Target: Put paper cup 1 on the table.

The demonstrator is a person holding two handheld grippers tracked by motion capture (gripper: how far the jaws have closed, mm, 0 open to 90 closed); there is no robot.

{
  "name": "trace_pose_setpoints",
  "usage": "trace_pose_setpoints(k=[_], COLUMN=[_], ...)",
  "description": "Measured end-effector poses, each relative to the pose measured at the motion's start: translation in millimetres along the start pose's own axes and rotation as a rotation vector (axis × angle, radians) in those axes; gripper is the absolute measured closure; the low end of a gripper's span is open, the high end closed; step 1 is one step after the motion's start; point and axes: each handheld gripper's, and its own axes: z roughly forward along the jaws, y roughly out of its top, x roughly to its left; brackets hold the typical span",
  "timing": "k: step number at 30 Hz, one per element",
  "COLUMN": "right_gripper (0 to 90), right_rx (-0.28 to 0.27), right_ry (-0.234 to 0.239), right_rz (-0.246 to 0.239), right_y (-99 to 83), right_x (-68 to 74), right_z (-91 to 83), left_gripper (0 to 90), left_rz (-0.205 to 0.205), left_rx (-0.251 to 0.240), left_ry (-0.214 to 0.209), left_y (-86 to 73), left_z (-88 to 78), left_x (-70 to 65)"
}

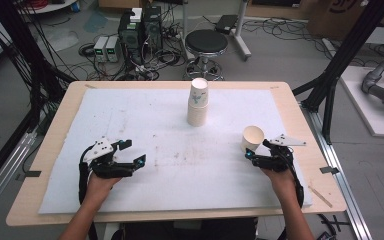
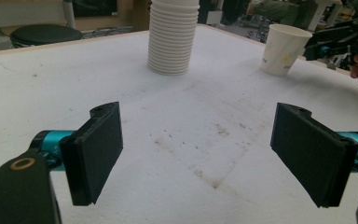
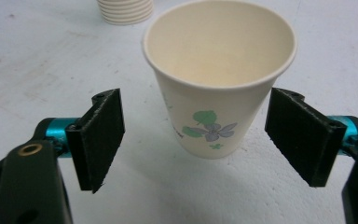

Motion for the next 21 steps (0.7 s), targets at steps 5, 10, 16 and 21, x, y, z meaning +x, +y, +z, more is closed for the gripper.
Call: trace_pose_setpoints(k=[5, 10, 16, 21], right_gripper=[20.0, 20.0, 20.0, 20.1], right_rx=[-0.037, -0.082, -0.124, -0.15], right_ry=[0.018, 0.028, 0.035, 0.042], right_rz=[-0.031, -0.049, -0.059, -0.071], right_y=[0.2, -1.7, -2.1, -1.8], right_x=[10.4, 20.5, 26.1, 28.7], right_z=[-17.0, -36.3, -50.4, -55.0], left_gripper=[16.7, 17.0, 17.1, 17.2], left_rz=[0.0, 0.011, 0.005, 0.009], left_rx=[-0.009, -0.015, -0.03, -0.04], left_ry=[0.0, -0.006, 0.0, -0.001], left_y=[1.0, 1.0, 2.4, 3.7], left_z=[-2.3, -5.2, -9.7, -10.6], left_x=[0.5, 0.4, 0.4, -1.0])
